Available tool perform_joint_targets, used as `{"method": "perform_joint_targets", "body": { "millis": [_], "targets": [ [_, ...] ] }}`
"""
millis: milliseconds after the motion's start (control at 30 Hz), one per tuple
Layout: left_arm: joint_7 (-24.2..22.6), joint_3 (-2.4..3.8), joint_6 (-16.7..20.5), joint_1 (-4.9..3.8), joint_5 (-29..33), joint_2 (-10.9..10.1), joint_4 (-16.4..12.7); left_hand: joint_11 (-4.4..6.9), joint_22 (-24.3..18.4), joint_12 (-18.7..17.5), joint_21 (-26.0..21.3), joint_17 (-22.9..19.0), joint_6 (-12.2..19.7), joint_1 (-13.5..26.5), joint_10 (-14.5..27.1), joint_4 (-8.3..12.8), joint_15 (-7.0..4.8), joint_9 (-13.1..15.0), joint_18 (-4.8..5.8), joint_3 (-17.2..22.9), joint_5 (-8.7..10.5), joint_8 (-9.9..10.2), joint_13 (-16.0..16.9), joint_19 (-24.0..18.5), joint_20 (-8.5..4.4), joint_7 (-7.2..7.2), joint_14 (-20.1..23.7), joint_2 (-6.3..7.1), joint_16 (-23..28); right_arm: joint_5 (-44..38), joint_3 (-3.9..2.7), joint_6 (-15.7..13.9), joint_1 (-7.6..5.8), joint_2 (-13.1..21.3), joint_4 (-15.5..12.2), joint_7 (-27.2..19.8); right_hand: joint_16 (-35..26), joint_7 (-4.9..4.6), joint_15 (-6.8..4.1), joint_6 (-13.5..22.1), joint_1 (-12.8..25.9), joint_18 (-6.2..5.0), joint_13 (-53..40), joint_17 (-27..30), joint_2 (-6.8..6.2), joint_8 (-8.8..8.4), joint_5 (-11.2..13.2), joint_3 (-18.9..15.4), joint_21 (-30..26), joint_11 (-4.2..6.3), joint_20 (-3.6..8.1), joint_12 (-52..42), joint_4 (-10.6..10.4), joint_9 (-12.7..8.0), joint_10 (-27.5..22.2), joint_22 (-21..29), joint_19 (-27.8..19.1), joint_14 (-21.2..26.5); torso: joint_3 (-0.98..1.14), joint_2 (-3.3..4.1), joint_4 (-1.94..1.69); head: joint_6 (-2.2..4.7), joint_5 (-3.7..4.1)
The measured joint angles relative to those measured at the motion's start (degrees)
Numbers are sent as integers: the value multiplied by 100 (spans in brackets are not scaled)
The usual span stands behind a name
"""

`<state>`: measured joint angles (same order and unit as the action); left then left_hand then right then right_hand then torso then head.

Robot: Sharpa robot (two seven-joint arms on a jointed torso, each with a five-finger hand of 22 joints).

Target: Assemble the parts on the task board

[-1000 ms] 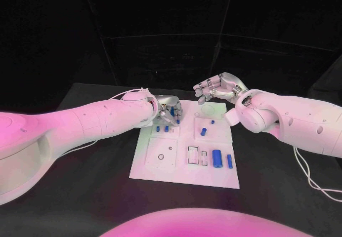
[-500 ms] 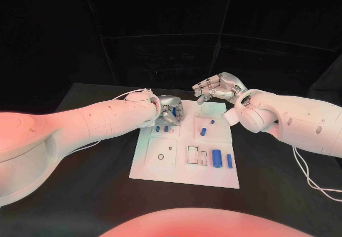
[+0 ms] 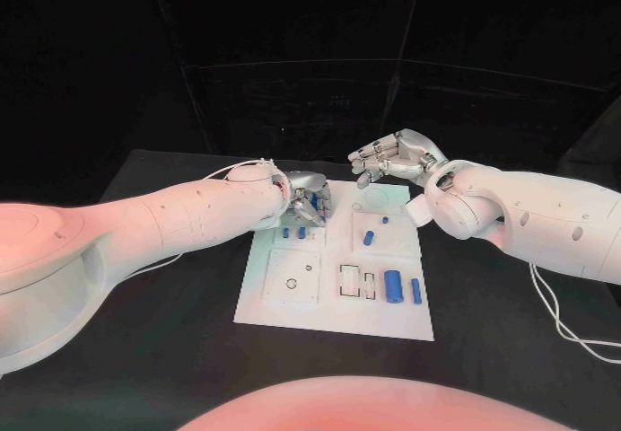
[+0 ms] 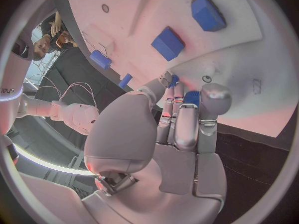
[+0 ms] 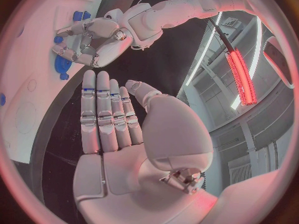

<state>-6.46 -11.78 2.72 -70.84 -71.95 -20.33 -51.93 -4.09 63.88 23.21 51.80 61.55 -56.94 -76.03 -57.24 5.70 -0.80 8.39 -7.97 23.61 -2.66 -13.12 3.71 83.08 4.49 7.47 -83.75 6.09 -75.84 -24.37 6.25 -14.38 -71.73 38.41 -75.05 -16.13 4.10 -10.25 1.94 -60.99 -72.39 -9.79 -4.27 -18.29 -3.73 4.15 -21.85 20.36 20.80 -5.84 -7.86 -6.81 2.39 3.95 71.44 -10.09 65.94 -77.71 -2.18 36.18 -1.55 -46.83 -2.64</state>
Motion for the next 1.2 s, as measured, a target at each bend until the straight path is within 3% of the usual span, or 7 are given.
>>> {"method": "perform_joint_targets", "body": {
  "millis": [333, 433, 567, 600, 733, 1200],
  "targets": [
    [35, 5, -13, 0, 5, 13, 7, -6, 36, -64, 42, -8, -25, -3, -91, 21, 0, -27, 0, 40, 0, 23, -7, 0, 0, 18, 0, -3, 0, -1, 0, 1, 0, -5, 5, -2, 0, 0, 21, 0, 0, 0, -1, 0, 0, 0, 0, 0, 0, 0, 0, 0, 0, 0, 0, -1, 0, 22, -1, -1, -3, -3, 1],
    [53, 8, -23, -2, 4, 23, 13, 45, 122, 9, 175, -1, -168, -115, -347, 86, -30, -41, 0, 168, 0, 23, 22, 29, -29, 0, -30, -115, 0, -1, 0, 1, 0, -7, 6, -3, 0, 0, 22, 0, 0, 0, -1, -1, 0, 0, 0, 0, 0, 0, 0, 0, 0, 0, 0, -1, 0, 22, 0, -1, -3, -8, 1],
    [62, 9, -26, -2, 3, 26, 14, 82, 180, 7, 238, -92, -291, -165, -463, 137, -34, -48, 12, 282, 2, 23, 40, 30, -30, -20, -30, -163, 0, -1, 0, 1, 0, -8, 6, -3, 0, 0, 21, 0, 0, 0, -1, -1, 0, 0, 0, 0, 0, 0, 0, 0, 0, 0, 0, -1, 0, 22, 1, -1, -3, -12, 1],
    [62, 9, -24, -1, 3, 26, 14, 82, 198, 4, 266, -128, -344, -176, -515, 162, -48, -57, 87, 327, 18, 23, 40, 46, -46, -15, -16, -174, 0, -1, 0, 1, 0, -9, 6, -4, 0, 0, 21, 0, 0, 0, -1, -1, 0, 0, 0, 0, 0, 0, 0, 0, 0, 0, 0, -1, 0, 22, 1, -1, -3, -12, 1],
    [50, 10, 13, 7, 2, 18, 7, 100, 249, -17, 326, -163, -396, -193, -595, 204, -54, -76, 87, 411, 29, 23, 37, 52, -53, -14, -10, -188, 0, -1, 0, 0, 0, -9, 7, -4, 0, 0, 22, 0, 0, 0, -1, -1, 0, 0, 0, 0, 0, 0, 0, 0, 0, 0, 0, -1, 0, 22, 1, -1, 2, -16, 13],
    [-59, 3, 271, 38, 2, -131, -107, 48, 313, -353, 377, -214, -489, -155, -711, 276, -53, -164, 87, 577, 6, 179, 4, 52, -52, -1, -10, -239, 0, -2, 0, 0, 0, -15, 14, -7, 0, 0, 21, 0, 0, 0, -1, 1, 0, 0, 0, 0, 0, 0, 0, 0, 0, 0, 0, 5, 0, 21, -2, -2, -3, -8, 30]
  ]
}}
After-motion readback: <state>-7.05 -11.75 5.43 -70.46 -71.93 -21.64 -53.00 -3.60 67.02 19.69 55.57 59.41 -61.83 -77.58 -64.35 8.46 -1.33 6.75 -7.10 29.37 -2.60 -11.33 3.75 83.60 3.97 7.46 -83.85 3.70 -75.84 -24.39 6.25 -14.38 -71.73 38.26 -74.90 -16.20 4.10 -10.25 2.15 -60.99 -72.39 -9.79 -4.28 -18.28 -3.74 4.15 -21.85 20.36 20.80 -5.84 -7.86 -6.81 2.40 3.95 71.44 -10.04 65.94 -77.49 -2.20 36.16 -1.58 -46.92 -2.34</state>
